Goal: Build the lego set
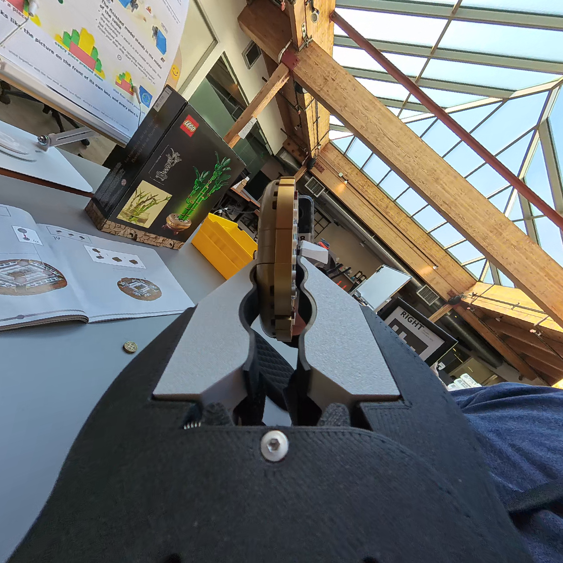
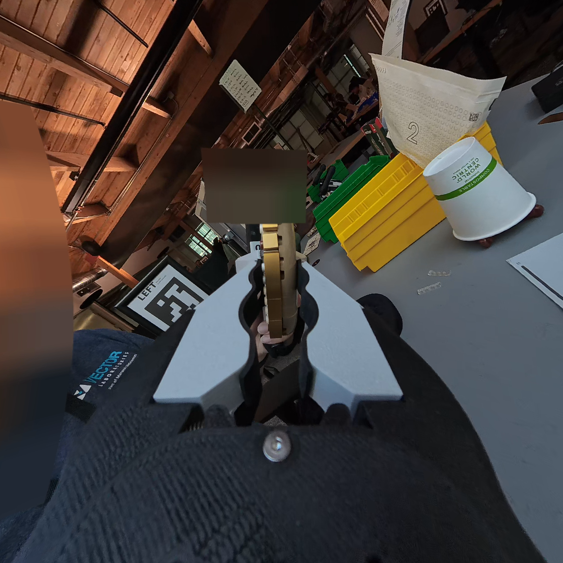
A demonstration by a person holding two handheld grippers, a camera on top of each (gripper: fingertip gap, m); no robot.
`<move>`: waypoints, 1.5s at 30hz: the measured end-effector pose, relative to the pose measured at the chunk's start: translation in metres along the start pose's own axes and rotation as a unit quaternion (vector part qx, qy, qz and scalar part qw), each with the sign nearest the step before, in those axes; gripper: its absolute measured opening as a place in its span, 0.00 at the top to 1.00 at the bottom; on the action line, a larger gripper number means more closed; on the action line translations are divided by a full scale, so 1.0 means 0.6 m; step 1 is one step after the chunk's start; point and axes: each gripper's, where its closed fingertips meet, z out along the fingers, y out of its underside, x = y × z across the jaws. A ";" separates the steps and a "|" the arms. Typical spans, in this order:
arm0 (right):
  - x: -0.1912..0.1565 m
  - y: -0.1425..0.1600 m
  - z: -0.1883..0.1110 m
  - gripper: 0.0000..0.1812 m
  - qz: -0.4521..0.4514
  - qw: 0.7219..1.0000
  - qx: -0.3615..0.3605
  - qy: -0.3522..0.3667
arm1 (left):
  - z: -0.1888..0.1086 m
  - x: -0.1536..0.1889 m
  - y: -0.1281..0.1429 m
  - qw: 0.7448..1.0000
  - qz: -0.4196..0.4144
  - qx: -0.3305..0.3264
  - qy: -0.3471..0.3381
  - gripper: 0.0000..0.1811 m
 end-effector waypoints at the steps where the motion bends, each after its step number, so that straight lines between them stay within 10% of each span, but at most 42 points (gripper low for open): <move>1: 0.000 0.000 0.000 0.89 -0.002 1.000 -0.001 0.000 | 0.000 0.000 0.000 1.000 -0.001 0.001 0.001 0.90; 45: 0.020 0.034 0.007 0.79 -0.010 0.999 0.024 0.046 | -0.007 -0.010 -0.013 0.998 -0.036 0.049 0.001 0.90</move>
